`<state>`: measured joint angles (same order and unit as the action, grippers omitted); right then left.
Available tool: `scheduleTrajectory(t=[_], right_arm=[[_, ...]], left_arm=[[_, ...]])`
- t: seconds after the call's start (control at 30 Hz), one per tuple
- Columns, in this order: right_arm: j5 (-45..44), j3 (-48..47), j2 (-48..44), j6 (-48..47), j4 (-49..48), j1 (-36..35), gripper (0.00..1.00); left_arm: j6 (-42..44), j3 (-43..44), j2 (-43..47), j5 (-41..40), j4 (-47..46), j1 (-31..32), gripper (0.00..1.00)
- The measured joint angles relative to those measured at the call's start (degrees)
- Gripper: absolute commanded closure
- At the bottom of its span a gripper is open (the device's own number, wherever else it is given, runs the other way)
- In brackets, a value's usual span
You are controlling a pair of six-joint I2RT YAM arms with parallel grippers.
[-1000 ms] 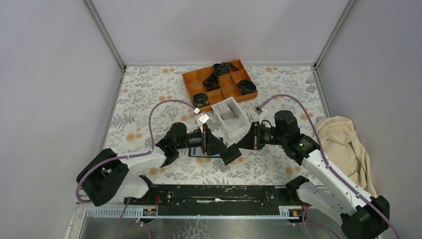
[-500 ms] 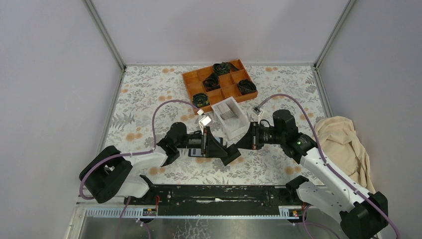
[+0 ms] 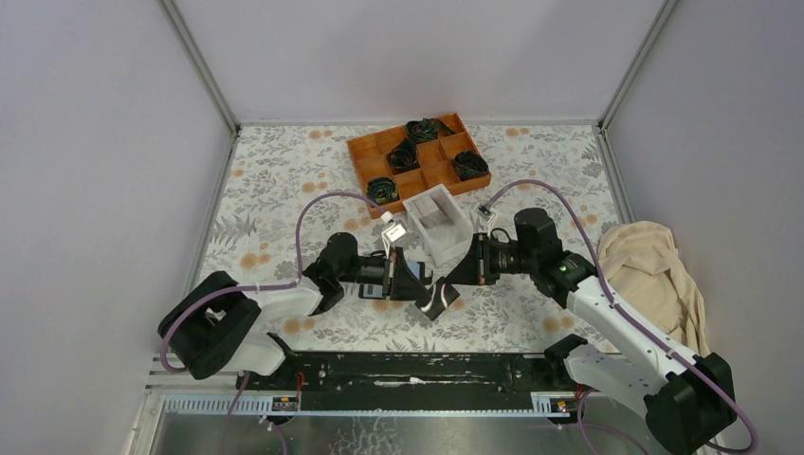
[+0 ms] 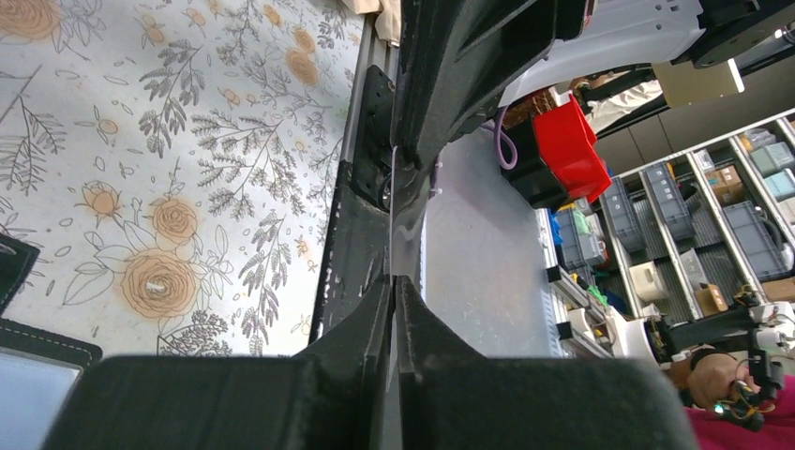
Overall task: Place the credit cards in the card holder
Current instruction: Pick up the credit card from the storage box, then insert the credit card into the card holder.
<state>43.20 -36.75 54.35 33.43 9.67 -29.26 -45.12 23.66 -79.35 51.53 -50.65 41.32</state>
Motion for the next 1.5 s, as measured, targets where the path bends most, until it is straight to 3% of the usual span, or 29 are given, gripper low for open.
scheduleTrajectory(t=[0.13,0.17,0.3,0.37,0.57,0.7,0.87,0.97,1.23,1.5], right_arm=[[0.02,0.02,0.79,-0.15,-0.13,0.0,1.0],[0.04,0.02,0.94,-0.15,-0.13,0.0,0.96],[-0.17,0.02,1.05,-0.33,-0.07,-0.04,0.58],[-0.96,0.02,0.98,-0.57,0.26,-0.09,0.49],[-6.45,-0.28,-0.17,-1.42,0.96,-0.11,0.46],[-10.29,-0.83,-0.11,-1.46,1.05,-0.52,0.54],[-17.94,-1.09,1.73,-1.64,0.24,-5.25,0.88],[-22.95,-1.6,4.02,-1.64,-0.13,-8.74,0.98],[-32.79,-2.75,11.67,-1.6,-2.89,-15.45,1.0],[-39.08,-3.85,20.17,-1.57,-5.9,-19.87,1.0]], left_arm=[[-0.68,-0.35,-0.37,0.59,-0.76,-0.2,1.0],[-0.81,-0.5,-0.46,0.61,-1.14,-0.2,1.0],[-1.25,-1.33,-0.57,0.28,-2.91,-0.37,1.0],[-1.22,-1.97,-0.15,-0.83,-2.78,-0.74,1.0],[-0.48,-4.72,7.15,-13.46,3.72,-2.12,1.0],[-1.14,-6.12,12.09,-24.2,8.17,-2.21,1.0],[-3.37,-8.5,14.84,-35.12,12.94,-2.23,1.0],[-4.94,-9.97,15.8,-39.82,15.3,-2.23,1.0],[-6.95,-11.54,17.53,-47.71,18.6,-2.38,1.0],[-7.3,-13.38,15.56,-48.5,18.38,-4.98,1.0]])
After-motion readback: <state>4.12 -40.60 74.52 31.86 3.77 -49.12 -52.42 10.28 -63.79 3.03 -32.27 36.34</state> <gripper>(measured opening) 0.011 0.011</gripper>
